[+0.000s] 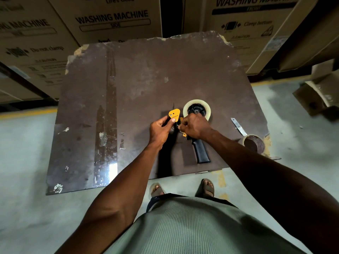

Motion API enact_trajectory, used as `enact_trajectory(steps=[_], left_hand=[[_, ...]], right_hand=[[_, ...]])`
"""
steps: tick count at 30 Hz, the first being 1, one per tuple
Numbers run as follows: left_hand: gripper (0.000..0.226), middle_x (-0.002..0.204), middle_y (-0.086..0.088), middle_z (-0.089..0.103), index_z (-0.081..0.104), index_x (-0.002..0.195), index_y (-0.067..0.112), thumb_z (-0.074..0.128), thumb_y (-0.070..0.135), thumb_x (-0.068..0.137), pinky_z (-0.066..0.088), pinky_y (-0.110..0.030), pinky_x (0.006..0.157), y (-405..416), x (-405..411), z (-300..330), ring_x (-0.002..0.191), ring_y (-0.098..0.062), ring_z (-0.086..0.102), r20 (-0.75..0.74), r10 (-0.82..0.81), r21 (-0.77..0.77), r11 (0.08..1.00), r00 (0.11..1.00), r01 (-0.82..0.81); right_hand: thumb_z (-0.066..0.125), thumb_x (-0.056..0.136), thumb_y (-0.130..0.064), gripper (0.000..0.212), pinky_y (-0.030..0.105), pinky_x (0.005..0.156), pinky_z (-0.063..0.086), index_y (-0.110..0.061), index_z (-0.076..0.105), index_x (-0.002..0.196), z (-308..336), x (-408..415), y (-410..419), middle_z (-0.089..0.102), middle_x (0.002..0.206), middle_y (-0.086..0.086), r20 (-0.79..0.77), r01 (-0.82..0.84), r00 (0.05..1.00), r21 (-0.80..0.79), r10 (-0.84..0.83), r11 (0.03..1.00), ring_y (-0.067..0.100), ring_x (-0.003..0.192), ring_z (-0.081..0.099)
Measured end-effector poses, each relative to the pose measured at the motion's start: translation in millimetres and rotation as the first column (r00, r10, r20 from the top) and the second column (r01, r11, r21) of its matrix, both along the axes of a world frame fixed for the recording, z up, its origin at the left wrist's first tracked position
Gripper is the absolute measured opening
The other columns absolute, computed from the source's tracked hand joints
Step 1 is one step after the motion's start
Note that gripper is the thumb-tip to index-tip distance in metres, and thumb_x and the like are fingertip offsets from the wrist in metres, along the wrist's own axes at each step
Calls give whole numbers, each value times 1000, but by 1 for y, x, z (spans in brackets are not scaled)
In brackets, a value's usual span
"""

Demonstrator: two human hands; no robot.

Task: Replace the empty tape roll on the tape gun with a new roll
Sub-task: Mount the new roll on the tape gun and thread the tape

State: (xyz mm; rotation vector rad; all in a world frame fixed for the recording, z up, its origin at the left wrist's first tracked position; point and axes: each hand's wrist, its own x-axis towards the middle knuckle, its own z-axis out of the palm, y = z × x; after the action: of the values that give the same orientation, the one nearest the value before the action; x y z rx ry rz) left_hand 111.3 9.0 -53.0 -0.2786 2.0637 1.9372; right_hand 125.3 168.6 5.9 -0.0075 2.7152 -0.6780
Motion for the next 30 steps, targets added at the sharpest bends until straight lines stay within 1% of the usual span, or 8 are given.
enact_trajectory(steps=[3, 5, 7, 9, 13, 16, 24, 30], left_hand=[[43, 117, -1, 71, 62, 129, 1, 73, 15, 90, 52, -22, 95, -1, -1, 1, 106, -7, 69, 7, -10, 11, 1000, 1000, 10], [45, 121, -5, 71, 62, 130, 2, 73, 18, 89, 51, -27, 100, -2, -1, 0, 110, -11, 68, 12, -18, 16, 1000, 1000, 18], [44, 120, -7, 72, 62, 129, 1, 73, 16, 90, 52, -29, 100, -2, 0, -1, 110, -14, 69, 14, -20, 16, 1000, 1000, 19], [41, 120, -9, 71, 62, 128, 0, 71, 13, 90, 51, -27, 100, -1, 0, -1, 107, -12, 68, -1, -19, 10, 1000, 1000, 19], [46, 124, -9, 70, 61, 131, -1, 73, 17, 90, 50, -28, 103, -2, -1, 0, 114, -13, 66, 11, -25, -1, 1000, 1000, 25], [46, 123, -7, 70, 61, 130, 0, 73, 18, 89, 50, -26, 101, -2, 1, 4, 111, -10, 67, 16, -25, -21, 999, 1000, 26], [34, 111, -2, 73, 65, 126, 1, 67, 9, 93, 50, -19, 90, 5, 1, 8, 93, 0, 69, 26, -2, -48, 999, 1000, 3], [34, 108, -1, 73, 64, 127, 2, 67, 8, 93, 52, -13, 80, 9, 2, 4, 85, 7, 68, 70, 65, 28, 997, 995, -67]], right_hand=[[66, 90, -37, 25, 34, 80, 50, -13, 73, 94, 11, 22, 8, 73, 95, 9, -130, 61, 989, -119, -76, 991, 30, 95, 67], [63, 94, -38, 35, 32, 85, 47, -12, 68, 117, 15, 48, 17, 71, 113, 9, -217, 246, 934, -186, -284, 951, 27, 103, 65], [62, 94, -37, 30, 30, 80, 44, -13, 65, 112, 9, 74, 30, 71, 102, 7, -160, 464, 853, -207, -497, 861, 26, 95, 65], [66, 92, -37, 24, 29, 73, 43, -14, 64, 99, -2, 86, 42, 67, 83, 3, 84, 613, 788, -215, -611, 761, 23, 79, 60], [71, 90, -33, 26, 23, 48, 40, -12, 66, 104, -30, 89, 51, 55, 59, -5, 662, 764, 631, -441, -404, 471, 9, 48, 51], [66, 93, -26, 22, 33, 66, 57, -10, 64, 107, -41, 80, 46, 73, 82, 8, 831, 836, 527, -468, -181, 286, 20, 70, 70], [55, 92, -18, 10, 28, 57, 51, -12, 63, 89, -44, 61, 32, 61, 70, 4, 875, 867, 482, -483, 40, 123, 18, 60, 61], [61, 86, -23, 13, 25, 50, 42, -18, 58, 74, -48, 60, 31, 48, 55, -5, 886, 876, 459, -463, 60, 135, 10, 44, 44]])
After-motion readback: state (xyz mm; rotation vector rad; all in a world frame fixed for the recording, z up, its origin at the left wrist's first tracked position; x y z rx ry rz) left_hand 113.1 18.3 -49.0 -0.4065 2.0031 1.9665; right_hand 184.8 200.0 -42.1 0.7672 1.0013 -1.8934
